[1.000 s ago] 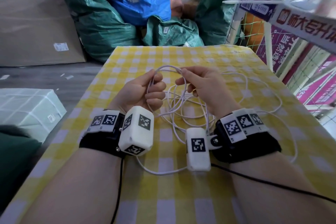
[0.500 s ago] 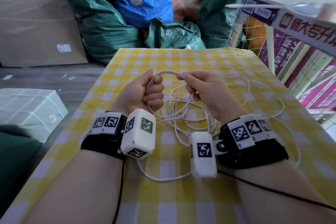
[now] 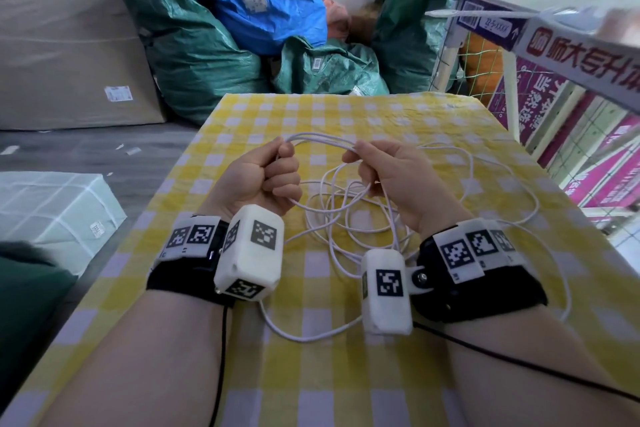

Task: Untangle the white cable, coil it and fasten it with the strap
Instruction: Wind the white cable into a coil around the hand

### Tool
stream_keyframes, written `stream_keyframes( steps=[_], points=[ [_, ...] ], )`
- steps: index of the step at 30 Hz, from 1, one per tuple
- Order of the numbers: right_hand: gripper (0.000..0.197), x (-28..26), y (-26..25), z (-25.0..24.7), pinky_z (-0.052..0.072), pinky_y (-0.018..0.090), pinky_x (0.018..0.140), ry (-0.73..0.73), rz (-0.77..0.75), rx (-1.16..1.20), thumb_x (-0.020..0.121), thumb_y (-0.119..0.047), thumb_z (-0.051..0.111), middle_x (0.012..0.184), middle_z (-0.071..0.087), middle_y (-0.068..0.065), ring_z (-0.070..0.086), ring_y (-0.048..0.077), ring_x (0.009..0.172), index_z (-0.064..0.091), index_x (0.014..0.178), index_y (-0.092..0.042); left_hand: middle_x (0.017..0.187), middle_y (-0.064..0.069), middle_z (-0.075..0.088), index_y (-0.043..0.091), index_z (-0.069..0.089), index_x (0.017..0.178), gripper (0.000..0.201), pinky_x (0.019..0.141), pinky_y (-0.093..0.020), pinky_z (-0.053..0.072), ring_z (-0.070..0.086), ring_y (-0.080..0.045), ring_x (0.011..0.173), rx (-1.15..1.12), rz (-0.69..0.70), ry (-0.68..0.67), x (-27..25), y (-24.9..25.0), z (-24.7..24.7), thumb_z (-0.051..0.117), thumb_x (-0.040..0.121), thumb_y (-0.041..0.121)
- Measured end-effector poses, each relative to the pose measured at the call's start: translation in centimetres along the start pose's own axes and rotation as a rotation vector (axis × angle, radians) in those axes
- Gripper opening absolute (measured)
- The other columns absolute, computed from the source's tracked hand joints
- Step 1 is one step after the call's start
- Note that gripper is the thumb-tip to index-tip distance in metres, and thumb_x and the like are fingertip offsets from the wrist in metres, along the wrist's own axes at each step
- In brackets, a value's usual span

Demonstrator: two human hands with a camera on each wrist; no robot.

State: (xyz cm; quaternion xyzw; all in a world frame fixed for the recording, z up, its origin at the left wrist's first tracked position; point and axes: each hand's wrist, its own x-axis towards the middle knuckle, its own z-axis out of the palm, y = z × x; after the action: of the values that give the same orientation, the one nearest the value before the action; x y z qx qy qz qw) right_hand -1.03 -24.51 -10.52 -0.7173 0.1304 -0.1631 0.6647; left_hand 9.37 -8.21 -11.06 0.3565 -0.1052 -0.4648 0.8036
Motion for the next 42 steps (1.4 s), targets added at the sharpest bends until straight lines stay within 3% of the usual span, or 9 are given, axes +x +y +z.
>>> stream_keyframes(
  steps=[3, 8, 14, 20, 26, 30, 35, 39, 42],
  points=[
    [0.029, 0.2, 0.0, -0.1, 0.035, 0.017, 0.046, 0.04, -0.044, 0.024, 0.098, -0.024, 0.049, 0.052, 0.041, -0.003, 0.036, 0.007, 0.047, 0.069, 0.079, -0.014, 0.053, 0.008, 0.01, 0.017, 0.053, 0.062, 0.034, 0.035, -0.015, 0.02, 0.007, -0.007, 0.042, 0.132, -0.037, -0.033, -0.5, 0.0, 0.4, 0.041, 0.087, 0.036],
    [0.026, 0.3, 0.0, -0.1, 0.034, 0.016, 0.044, 0.053, -0.079, 0.054, 0.098, -0.024, 0.05, 0.051, 0.042, -0.004, 0.036, 0.006, 0.046, 0.07, 0.087, -0.011, 0.052, 0.007, 0.012, 0.019, 0.056, 0.062, 0.038, 0.037, -0.015, 0.023, 0.009, -0.008, 0.041, 0.254, -0.045, -0.161, -1.0, 0.0, 0.7, 0.037, 0.089, 0.039],
    [0.014, 0.1, 0.1, 0.1, 0.038, 0.016, 0.046, -0.008, -0.072, 0.009, 0.092, -0.009, 0.058, 0.066, 0.062, -0.004, 0.048, 0.005, 0.051, 0.069, 0.092, -0.017, 0.056, 0.0, 0.031, 0.006, 0.056, 0.082, 0.038, 0.05, -0.027, 0.031, 0.028, -0.014, 0.047, -0.157, -0.067, -0.434, 0.2, 0.8, -1.2, 0.033, 0.1, 0.031],
    [0.018, 0.0, 0.2, -0.3, 0.032, 0.015, 0.041, -0.034, 0.006, -0.024, 0.086, -0.001, 0.063, 0.071, 0.062, 0.002, 0.033, 0.011, 0.049, 0.068, 0.095, -0.016, 0.053, -0.006, 0.031, -0.005, 0.058, 0.079, 0.03, 0.051, -0.031, 0.024, 0.027, -0.018, 0.046, -0.248, 0.1, -0.262, -0.3, 2.2, -2.9, 0.041, 0.096, 0.013],
    [0.012, 0.7, 0.4, -1.5, 0.035, 0.02, 0.041, 0.267, 0.028, 0.09, 0.084, -0.008, 0.068, 0.062, 0.064, 0.001, 0.039, 0.01, 0.043, 0.059, 0.078, -0.015, 0.05, -0.006, 0.03, -0.009, 0.057, 0.072, 0.02, 0.05, -0.032, 0.025, 0.026, -0.017, 0.044, -0.406, 0.216, -0.116, -1.2, 3.5, -4.3, 0.047, 0.088, -0.003],
    [0.013, 0.9, 0.8, -1.6, 0.041, 0.024, 0.047, 0.384, 0.011, -0.057, 0.079, -0.011, 0.074, 0.063, 0.063, 0.003, 0.045, 0.005, 0.039, 0.062, 0.073, -0.015, 0.056, -0.004, 0.029, -0.007, 0.061, 0.086, 0.02, 0.053, -0.033, 0.032, 0.027, -0.019, 0.047, -0.397, 0.277, -0.13, -0.6, 3.3, -4.2, 0.047, 0.092, 0.004],
    [0.015, 0.2, 0.3, -0.4, 0.047, 0.019, 0.052, 0.215, 0.0, -0.16, 0.08, -0.004, 0.07, 0.066, 0.065, 0.0, 0.052, 0.006, 0.052, 0.069, 0.077, -0.018, 0.059, 0.001, 0.042, 0.01, 0.065, 0.098, 0.016, 0.056, -0.024, 0.044, 0.042, -0.012, 0.049, -0.192, 0.403, -0.217, 0.2, 2.3, -2.8, 0.053, 0.087, 0.012],
    [0.027, -0.4, 0.0, 0.8, 0.049, 0.016, 0.059, -0.093, 0.045, -0.201, 0.087, 0.001, 0.061, 0.096, 0.071, 0.005, 0.055, 0.007, 0.064, 0.067, 0.111, -0.008, 0.059, 0.005, 0.045, 0.016, 0.067, 0.089, 0.028, 0.058, -0.021, 0.048, 0.046, -0.009, 0.052, 0.044, 0.483, -0.146, 0.1, 1.5, -1.1, 0.04, 0.089, 0.02],
    [0.036, -0.9, -0.1, 1.3, 0.045, 0.018, 0.054, -0.265, 0.036, -0.223, 0.088, 0.007, 0.055, 0.105, 0.07, 0.005, 0.053, 0.006, 0.059, 0.06, 0.122, -0.004, 0.06, 0.001, 0.049, 0.011, 0.068, 0.091, 0.032, 0.07, -0.027, 0.053, 0.052, -0.014, 0.062, 0.179, 0.484, -0.081, -0.1, 0.9, -0.2, 0.035, 0.093, 0.013]
  ],
)
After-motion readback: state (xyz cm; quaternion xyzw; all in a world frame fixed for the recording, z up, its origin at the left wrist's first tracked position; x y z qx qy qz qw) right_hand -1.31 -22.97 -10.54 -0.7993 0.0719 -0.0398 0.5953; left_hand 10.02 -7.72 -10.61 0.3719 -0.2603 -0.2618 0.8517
